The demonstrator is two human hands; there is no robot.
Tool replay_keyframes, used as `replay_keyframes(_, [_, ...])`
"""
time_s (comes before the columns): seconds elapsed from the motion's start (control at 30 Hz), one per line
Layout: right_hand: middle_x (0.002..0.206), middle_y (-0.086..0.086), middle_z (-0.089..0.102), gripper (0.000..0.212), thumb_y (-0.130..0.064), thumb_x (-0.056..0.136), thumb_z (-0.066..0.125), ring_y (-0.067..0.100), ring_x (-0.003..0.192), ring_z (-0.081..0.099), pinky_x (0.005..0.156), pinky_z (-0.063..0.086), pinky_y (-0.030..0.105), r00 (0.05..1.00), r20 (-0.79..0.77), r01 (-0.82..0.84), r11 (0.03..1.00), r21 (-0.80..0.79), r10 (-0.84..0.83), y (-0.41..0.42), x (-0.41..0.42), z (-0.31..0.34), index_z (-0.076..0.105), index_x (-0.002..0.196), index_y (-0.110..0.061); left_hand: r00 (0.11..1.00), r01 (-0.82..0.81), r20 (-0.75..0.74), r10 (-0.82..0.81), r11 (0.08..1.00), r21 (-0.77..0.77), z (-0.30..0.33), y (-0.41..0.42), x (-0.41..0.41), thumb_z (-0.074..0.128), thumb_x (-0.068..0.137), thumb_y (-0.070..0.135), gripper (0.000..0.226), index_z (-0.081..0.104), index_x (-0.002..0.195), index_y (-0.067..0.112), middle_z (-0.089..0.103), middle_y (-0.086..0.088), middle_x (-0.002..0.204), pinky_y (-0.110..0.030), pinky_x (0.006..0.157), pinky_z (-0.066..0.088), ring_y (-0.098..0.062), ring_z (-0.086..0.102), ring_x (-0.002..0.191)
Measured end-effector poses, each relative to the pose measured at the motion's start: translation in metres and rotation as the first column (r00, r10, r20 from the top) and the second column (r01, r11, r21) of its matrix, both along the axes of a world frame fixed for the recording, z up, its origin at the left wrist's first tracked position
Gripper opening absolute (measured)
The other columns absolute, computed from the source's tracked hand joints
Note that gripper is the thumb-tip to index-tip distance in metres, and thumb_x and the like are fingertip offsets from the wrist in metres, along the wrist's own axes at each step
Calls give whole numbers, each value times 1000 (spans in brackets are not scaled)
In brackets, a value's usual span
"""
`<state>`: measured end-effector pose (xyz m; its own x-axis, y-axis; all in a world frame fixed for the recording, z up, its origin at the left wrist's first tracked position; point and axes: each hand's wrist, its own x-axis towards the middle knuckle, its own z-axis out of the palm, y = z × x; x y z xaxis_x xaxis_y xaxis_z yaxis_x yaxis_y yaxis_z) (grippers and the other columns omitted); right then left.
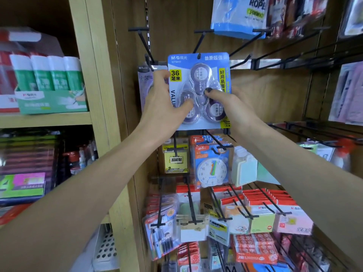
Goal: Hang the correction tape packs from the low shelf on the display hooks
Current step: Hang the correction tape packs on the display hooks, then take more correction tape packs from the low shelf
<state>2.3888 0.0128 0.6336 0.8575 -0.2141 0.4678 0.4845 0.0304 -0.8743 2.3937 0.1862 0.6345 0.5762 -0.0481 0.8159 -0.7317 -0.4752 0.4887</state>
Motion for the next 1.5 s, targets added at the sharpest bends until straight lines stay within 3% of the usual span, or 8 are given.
replay_keyframes(0.17, [98, -4, 82, 35, -39, 85, 76, 16, 90, 80, 83, 64, 34, 996, -72, 37, 992, -121, -46, -3, 2, 0, 74, 115, -22, 998, -21, -53, 25, 998, 64, -1, -1, 15, 73, 84, 40, 70, 38, 140, 18, 63, -6, 128, -48, 99, 52, -28, 62, 118])
replay_keyframes(0.33, [104, 6, 79, 46, -50, 79, 74, 23, 95, 77, 92, 61, 43, 975, -49, 196, 940, -279, -218, 2, 7, -2, 72, 112, -19, 996, -51, -71, 59, 993, 110, -7, -4, 27, 72, 87, 35, 68, 34, 141, 22, 60, -8, 133, -52, 99, 52, -31, 59, 120])
replay_keyframes(0.5, [83, -2, 65, 32, -45, 89, 72, 9, 68, 59, 61, 46, 26, 954, -49, 265, 906, -330, -297, -1, 8, 1, 58, 98, -18, 991, -125, -21, 130, 978, 170, -6, -7, 31, 71, 92, 31, 61, 37, 142, 25, 55, -12, 130, -50, 100, 49, -31, 54, 121])
replay_keyframes(0.73, [77, -1, 49, 40, -38, 86, 75, 18, 71, 48, 48, 39, 21, 929, -52, 315, 855, -413, -367, -4, 3, -10, 44, 94, -14, 987, -146, -33, 159, 959, 243, -18, 7, 24, 77, 88, 31, 67, 33, 139, 36, 52, -9, 123, -49, 83, 58, -30, 64, 94])
replay_keyframes(0.9, [129, 7, 52, 66, -42, 85, 77, 23, 108, 57, 92, 53, 43, 865, 95, 480, 757, -443, -492, -6, -24, -25, 42, 134, -15, 987, -157, -6, 162, 965, 210, -37, 28, 0, 77, 88, 33, 65, 37, 139, 34, 43, -1, 130, -43, 89, 56, -21, 63, 101])
replay_keyframes(1.17, [101, -1, 60, 28, -15, 86, 69, 19, 94, 60, 83, 50, 32, 820, 420, 525, 804, -278, -389, 50, -82, -115, 52, 108, -18, 988, -129, 95, 121, 988, 87, -129, 59, -51, 77, 86, 18, 43, 57, 123, 17, 45, 5, 117, -10, 89, 41, 4, 51, 99])
replay_keyframes(1.27, [93, 2, 59, 24, -12, 85, 67, 21, 86, 58, 76, 45, 26, 873, 345, 451, 839, -304, -344, 73, -91, -181, 50, 101, -21, 994, -104, -5, 105, 989, 107, -193, 72, -59, 76, 87, 10, 27, 61, 110, 13, 54, 0, 102, -9, 79, 39, -6, 54, 87])
replay_keyframes(1.5, [72, -6, 54, 16, -10, 86, 65, 20, 65, 51, 62, 44, 42, 927, -131, 271, 868, -417, -353, 120, -108, -373, 51, 90, -18, 895, -51, -426, 134, 978, 200, -373, 113, -81, 72, 89, 10, 15, 61, 98, 15, 61, 2, 87, -22, 68, 47, -3, 57, 73])
